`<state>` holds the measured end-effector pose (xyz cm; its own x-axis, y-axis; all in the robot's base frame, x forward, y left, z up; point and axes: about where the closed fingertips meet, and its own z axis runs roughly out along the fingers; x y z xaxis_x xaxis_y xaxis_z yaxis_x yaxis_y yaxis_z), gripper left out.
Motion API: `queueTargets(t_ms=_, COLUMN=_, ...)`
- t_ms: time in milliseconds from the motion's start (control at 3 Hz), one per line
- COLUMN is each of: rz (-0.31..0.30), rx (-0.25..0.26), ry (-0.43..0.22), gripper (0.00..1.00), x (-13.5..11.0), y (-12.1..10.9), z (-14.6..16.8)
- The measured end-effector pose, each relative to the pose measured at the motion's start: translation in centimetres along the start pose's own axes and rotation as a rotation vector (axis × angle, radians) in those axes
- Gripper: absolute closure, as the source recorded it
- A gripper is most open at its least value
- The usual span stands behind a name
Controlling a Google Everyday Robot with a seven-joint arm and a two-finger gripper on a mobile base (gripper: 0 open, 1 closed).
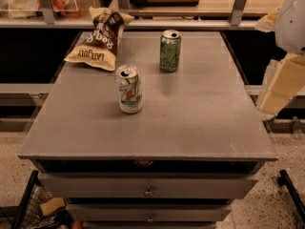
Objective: Knock 7up can over
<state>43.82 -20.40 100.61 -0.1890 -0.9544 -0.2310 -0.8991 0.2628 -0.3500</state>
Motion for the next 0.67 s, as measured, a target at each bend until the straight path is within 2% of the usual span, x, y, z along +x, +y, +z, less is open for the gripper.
queueTargets(t_ms=333, rz=0.0, rx=0.0, ry=0.0, gripper=0.0, x=0.0, y=0.0, z=-0.01)
queueTargets(t_ms=667, rz=-0.015, rx=-0.01, ry=-0.042, gripper=0.0, x=-0.44, y=-0.24, z=0.42)
